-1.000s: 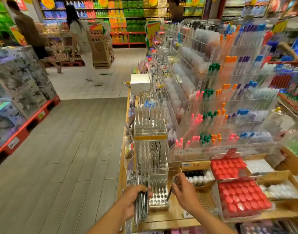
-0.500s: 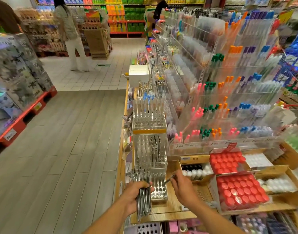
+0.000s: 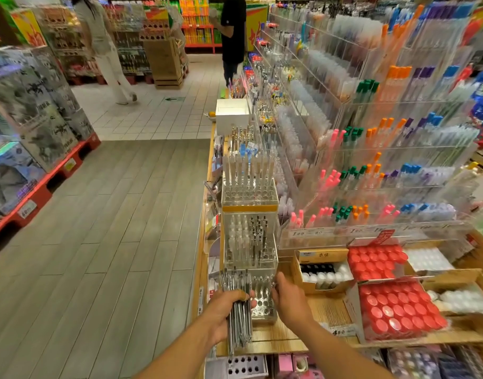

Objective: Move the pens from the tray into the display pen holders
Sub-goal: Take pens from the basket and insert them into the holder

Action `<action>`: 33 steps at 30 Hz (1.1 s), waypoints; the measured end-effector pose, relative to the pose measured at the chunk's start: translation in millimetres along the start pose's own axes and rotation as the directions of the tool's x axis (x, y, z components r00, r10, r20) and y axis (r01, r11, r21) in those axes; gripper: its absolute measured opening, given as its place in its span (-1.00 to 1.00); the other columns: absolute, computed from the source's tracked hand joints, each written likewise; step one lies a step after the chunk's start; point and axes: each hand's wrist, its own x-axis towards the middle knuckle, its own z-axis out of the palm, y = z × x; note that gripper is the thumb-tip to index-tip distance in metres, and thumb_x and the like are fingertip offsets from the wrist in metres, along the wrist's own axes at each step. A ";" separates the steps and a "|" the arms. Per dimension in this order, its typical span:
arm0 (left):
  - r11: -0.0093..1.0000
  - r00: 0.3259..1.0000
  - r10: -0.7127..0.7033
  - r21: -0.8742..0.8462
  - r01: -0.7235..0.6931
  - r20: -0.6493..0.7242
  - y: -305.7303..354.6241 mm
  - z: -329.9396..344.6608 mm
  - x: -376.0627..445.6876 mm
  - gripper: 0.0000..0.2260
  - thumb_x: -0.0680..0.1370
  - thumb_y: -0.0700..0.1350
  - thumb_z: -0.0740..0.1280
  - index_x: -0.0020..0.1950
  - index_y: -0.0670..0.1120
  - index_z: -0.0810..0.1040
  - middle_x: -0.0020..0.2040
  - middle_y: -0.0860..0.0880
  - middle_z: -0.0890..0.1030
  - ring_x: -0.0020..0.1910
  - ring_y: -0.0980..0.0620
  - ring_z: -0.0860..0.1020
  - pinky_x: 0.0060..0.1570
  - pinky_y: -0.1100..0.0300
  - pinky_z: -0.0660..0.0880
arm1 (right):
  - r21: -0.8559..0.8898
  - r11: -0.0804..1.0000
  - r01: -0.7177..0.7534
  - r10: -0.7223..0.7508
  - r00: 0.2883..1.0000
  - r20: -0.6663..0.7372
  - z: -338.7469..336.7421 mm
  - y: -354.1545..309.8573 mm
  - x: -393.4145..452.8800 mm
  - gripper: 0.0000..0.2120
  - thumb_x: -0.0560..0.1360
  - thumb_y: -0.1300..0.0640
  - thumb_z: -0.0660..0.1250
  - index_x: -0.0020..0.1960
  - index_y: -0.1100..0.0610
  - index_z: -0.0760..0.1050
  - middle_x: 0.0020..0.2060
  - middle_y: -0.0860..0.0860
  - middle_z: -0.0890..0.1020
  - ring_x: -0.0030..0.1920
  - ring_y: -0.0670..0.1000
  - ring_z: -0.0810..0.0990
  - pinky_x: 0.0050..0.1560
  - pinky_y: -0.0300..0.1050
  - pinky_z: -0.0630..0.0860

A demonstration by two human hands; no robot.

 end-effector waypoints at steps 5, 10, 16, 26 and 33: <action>1.000 1.000 -0.003 0.025 0.004 -0.009 -0.7 -0.4 2.4 -0.75 0.50 -0.34 0.37 0.16 -0.38 0.57 -0.12 -0.29 0.67 -0.33 -0.06 0.64 -0.41 0.14 0.54 | 0.028 0.997 -0.072 0.072 0.997 0.002 -7.5 -0.3 4.2 -0.89 0.59 0.04 0.27 0.06 0.06 0.44 -0.21 -0.08 0.57 -0.23 -0.06 0.51 -0.41 -0.32 0.28; 0.999 1.000 0.012 0.052 -0.013 0.010 0.1 -0.9 3.9 -0.77 0.50 -0.34 0.36 0.14 -0.38 0.58 -0.11 -0.31 0.67 -0.33 -0.08 0.64 -0.40 0.12 0.55 | 0.284 0.935 -0.212 0.173 0.972 0.157 -20.5 -5.6 0.7 -0.88 0.51 0.17 0.37 -0.17 0.11 0.47 -0.29 -0.03 0.61 -0.33 -0.11 0.57 -0.36 -0.22 0.48; 0.996 0.999 0.014 0.093 -0.018 0.041 3.7 2.2 0.2 -0.71 0.49 -0.34 0.38 0.20 -0.36 0.51 -0.04 -0.32 0.69 -0.19 -0.13 0.68 -0.32 0.08 0.58 | 0.774 0.609 -0.175 0.078 0.984 0.161 -44.5 -21.1 -13.5 -0.87 0.55 0.11 0.35 -0.01 0.18 0.56 -0.26 -0.01 0.68 -0.40 -0.11 0.54 -0.41 -0.29 0.45; 0.993 0.996 -0.001 0.119 -0.010 0.092 7.1 8.3 -5.8 -0.43 0.46 -0.40 0.40 0.41 -0.35 0.24 -0.10 -0.33 0.66 -0.33 -0.12 0.65 -0.42 0.12 0.56 | 0.791 0.510 -0.337 0.049 0.930 0.365 -44.4 -42.5 -12.6 -0.80 0.56 0.11 0.34 0.01 0.28 0.53 -0.32 0.07 0.59 -0.33 0.02 0.50 -0.39 -0.22 0.36; 0.998 0.988 -0.015 0.070 0.004 0.153 8.5 8.2 -6.4 -0.51 0.44 -0.39 0.42 0.33 -0.34 0.35 -0.08 -0.36 0.65 -0.24 -0.19 0.66 -0.34 0.06 0.60 | 0.915 0.269 -0.300 0.052 0.953 0.298 -45.8 -36.7 -5.0 -0.85 0.57 0.13 0.33 -0.05 0.22 0.43 -0.20 0.12 0.65 -0.43 -0.07 0.42 -0.38 -0.19 0.36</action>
